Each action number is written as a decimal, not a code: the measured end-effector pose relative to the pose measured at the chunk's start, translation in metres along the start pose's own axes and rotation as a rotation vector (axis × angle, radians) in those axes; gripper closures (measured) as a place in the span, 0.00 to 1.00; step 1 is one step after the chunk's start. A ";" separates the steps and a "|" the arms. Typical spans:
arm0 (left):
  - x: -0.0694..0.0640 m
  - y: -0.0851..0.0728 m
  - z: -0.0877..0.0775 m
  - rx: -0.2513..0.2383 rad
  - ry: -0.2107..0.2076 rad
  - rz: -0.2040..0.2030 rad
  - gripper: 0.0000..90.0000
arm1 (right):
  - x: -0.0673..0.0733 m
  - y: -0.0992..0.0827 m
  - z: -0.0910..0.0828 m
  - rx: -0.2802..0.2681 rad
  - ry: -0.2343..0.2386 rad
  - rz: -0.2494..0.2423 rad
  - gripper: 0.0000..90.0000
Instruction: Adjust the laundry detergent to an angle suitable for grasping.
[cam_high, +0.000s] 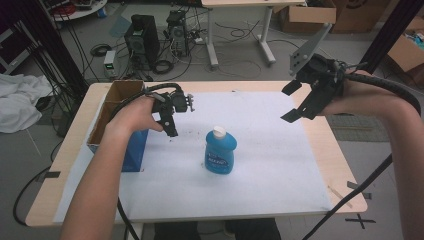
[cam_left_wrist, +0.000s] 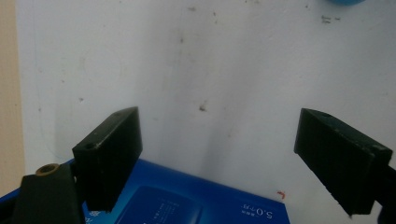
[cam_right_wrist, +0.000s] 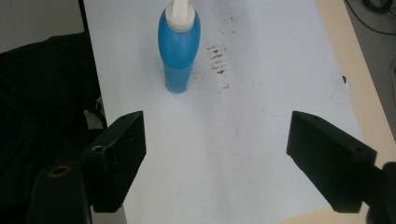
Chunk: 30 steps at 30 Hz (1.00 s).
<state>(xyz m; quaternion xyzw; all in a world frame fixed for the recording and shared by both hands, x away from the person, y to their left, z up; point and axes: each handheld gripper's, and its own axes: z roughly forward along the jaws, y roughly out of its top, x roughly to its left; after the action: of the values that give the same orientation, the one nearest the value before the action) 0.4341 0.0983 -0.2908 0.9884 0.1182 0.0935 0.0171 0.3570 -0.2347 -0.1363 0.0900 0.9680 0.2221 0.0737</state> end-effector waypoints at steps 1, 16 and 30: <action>0.000 0.000 0.000 0.000 0.000 0.000 0.18 | 0.000 0.000 -0.001 0.001 -0.001 -0.001 0.21; -0.003 -0.004 -0.004 0.002 0.014 -0.005 0.18 | -0.001 -0.009 -0.007 -0.050 -0.012 0.007 0.20; -0.003 -0.006 -0.006 -0.001 0.020 -0.011 0.18 | -0.004 -0.018 -0.004 -0.101 -0.029 0.009 0.20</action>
<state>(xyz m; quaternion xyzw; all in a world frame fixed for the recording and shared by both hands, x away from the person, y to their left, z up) 0.4286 0.1034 -0.2855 0.9868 0.1238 0.1033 0.0168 0.3574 -0.2528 -0.1400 0.0939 0.9540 0.2698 0.0910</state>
